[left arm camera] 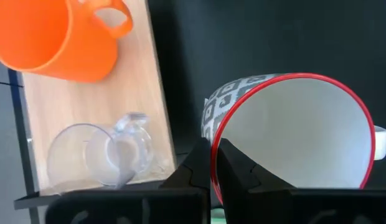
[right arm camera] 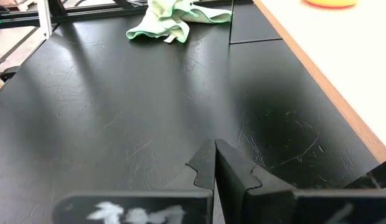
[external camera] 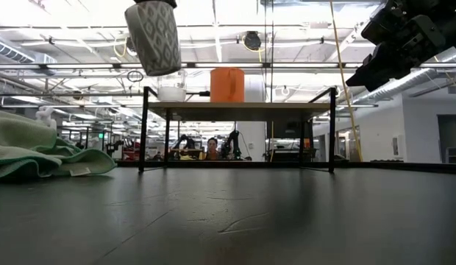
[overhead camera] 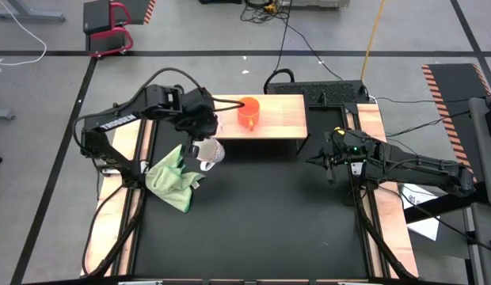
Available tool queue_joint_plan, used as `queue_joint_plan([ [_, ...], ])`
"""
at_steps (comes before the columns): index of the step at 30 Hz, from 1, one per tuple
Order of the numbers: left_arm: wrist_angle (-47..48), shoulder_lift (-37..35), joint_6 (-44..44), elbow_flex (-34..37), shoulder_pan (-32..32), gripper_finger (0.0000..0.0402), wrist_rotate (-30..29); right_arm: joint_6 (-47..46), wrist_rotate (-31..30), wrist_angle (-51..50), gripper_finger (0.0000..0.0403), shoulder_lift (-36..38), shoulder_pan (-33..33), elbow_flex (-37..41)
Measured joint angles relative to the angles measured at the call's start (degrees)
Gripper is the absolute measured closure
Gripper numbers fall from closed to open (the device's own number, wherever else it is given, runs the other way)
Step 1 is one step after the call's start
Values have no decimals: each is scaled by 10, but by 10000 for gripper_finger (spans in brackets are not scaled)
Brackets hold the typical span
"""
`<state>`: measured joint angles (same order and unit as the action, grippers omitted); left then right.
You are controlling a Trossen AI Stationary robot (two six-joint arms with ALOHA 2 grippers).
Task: Stack small to large cups/mugs on shelf
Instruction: Put the white patterned mug on the shelf
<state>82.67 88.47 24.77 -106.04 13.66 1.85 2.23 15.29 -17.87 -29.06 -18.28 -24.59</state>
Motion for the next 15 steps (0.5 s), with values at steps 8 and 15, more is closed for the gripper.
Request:
queue_joint_plan([
  [8,-2,21,-3,2,0,392,-13,0,0,0,403,0,0,0],
  [15,-24,78,33,-41,0,392,-1,0,0,0,403,0,0,0],
])
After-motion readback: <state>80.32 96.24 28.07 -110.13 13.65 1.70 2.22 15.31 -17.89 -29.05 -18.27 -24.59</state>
